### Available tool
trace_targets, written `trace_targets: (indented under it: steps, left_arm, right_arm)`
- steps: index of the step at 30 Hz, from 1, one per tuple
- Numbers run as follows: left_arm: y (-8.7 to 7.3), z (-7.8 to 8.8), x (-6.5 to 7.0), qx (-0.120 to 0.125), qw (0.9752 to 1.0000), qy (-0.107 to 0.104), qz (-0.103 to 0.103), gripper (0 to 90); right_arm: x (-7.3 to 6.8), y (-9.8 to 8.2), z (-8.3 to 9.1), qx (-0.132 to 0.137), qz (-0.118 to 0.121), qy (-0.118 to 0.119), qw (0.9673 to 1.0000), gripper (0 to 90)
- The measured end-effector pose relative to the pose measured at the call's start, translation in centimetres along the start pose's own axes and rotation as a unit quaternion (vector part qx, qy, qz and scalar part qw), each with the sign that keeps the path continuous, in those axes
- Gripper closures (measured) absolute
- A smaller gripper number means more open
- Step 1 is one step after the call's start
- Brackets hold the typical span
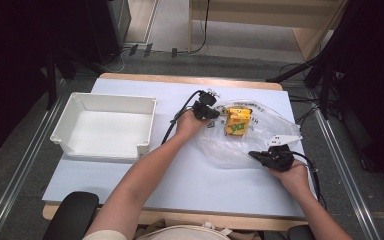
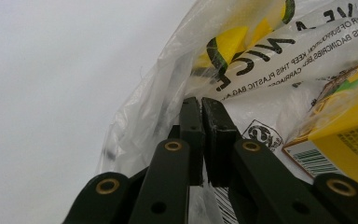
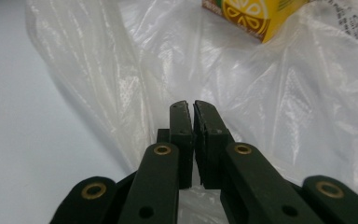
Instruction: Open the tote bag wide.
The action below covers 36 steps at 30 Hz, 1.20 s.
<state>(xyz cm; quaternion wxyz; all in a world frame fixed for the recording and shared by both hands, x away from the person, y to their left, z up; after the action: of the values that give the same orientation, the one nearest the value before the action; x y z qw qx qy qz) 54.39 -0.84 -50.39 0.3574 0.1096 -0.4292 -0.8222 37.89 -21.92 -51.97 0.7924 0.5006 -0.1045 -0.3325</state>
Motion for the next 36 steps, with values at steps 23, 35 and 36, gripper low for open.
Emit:
trace_targets:
  steps: [23, 35, 36]
  left_arm:
    - [0.7, 1.1, 0.3, 0.010, 0.9995, -0.027, 0.016, 81.7]
    - [2.2, 4.7, 1.8, 0.022, 0.9962, -0.083, 0.014, 72.1]
    - [2.2, 5.0, 1.9, 0.022, 0.9960, -0.085, 0.013, 70.4]
  right_arm:
    - [-1.1, 1.7, 1.1, 0.026, 0.031, -0.014, 0.9991, 88.5]
    - [-1.6, 3.9, 3.1, 0.060, 0.013, -0.064, 0.9960, 83.1]
    - [-1.7, 4.0, 3.2, 0.060, 0.011, -0.067, 0.9959, 81.6]
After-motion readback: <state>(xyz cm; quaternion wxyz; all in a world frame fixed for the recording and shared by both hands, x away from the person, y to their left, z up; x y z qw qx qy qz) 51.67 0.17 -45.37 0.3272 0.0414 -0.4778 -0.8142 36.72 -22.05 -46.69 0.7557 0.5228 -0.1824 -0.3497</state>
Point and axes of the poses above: each handheld gripper's, and its own axes: z roughly backward along the jaws, y roughly out of its top, x roughly to its right, the point moved 5 cm from there along -z, roughly forward along the jaws, and after that the axes turned 12 degrees about x, right-handed, at the moved point
